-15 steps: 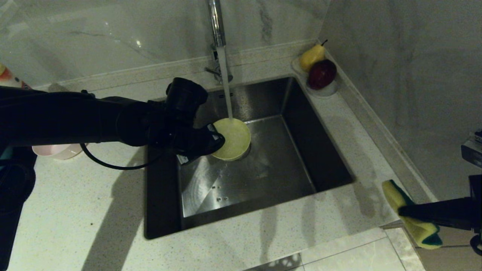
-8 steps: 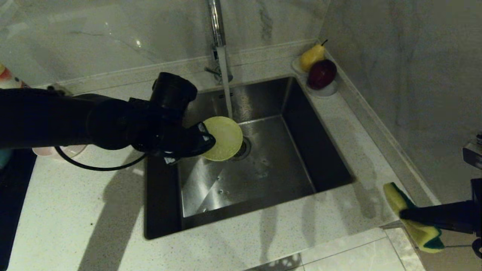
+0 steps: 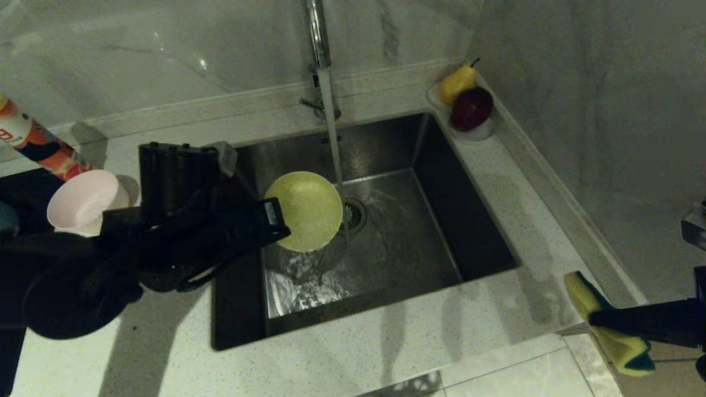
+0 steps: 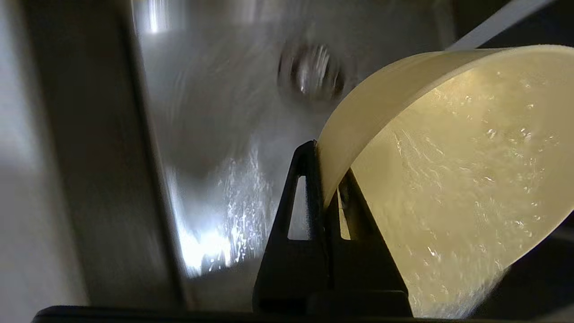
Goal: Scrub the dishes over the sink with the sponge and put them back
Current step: Wash the bowl
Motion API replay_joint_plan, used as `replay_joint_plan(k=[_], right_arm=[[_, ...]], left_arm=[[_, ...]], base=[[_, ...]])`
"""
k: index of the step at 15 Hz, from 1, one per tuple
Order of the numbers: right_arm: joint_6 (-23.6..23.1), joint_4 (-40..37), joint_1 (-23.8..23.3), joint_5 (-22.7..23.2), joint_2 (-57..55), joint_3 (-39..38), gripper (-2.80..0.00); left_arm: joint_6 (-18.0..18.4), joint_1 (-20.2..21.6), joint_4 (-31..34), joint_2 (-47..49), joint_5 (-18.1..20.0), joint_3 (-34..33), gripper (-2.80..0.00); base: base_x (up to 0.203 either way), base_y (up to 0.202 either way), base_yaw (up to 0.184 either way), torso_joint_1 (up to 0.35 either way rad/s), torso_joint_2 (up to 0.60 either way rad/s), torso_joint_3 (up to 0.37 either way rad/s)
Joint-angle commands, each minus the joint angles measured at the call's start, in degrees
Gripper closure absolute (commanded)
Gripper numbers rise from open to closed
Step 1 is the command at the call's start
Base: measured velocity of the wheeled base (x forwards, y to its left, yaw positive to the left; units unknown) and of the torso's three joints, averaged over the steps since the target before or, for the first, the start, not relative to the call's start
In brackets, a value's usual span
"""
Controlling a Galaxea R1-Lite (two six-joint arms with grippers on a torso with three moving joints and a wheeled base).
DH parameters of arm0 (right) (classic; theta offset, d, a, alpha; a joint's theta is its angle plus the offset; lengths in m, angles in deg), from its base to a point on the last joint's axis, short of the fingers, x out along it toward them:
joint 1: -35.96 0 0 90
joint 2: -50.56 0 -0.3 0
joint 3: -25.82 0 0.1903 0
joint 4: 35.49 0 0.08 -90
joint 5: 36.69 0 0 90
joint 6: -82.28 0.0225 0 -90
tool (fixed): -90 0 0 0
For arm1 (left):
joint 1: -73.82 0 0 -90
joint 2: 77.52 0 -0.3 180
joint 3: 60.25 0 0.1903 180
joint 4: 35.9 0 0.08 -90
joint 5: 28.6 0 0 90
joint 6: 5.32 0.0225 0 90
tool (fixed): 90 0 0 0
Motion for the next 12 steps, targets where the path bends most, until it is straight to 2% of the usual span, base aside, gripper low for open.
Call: replay_joint_plan(k=[1, 3, 5, 10, 12], right_arm=[[0.2, -0.2, 0.1, 0.2, 0.0, 0.1, 0.0], [0.2, -0.1, 0.1, 0.2, 0.0, 0.2, 0.0], [0.1, 0.0, 0.1, 0.2, -0.1, 0.2, 0.0], [0.0, 0.6, 0.1, 0.2, -1.8, 0.0, 0.0], [-0.1, 0.7, 0.1, 0.3, -2.1, 0.0, 0.0]], left_arm=[[7.4, 0.2, -21.2, -2.1, -0.1, -7.1, 0.0], [9.5, 0.3, -28.1, -2.2, -0.1, -8.1, 0.0], [11.7, 0.4, -31.5, -2.9, -0.1, -8.2, 0.0], [20.5, 0.3, -45.9, -3.9, 0.5, -11.4, 0.0], [22.3, 0.2, -48.5, -4.2, 0.7, -11.5, 0.0]], base=[[0.0, 0.0, 0.0, 0.0, 0.0, 0.0], [0.0, 0.0, 0.0, 0.0, 0.0, 0.0], [0.0, 0.0, 0.0, 0.0, 0.0, 0.0], [0.0, 0.0, 0.0, 0.0, 0.0, 0.0], [0.0, 0.0, 0.0, 0.0, 0.0, 0.0]])
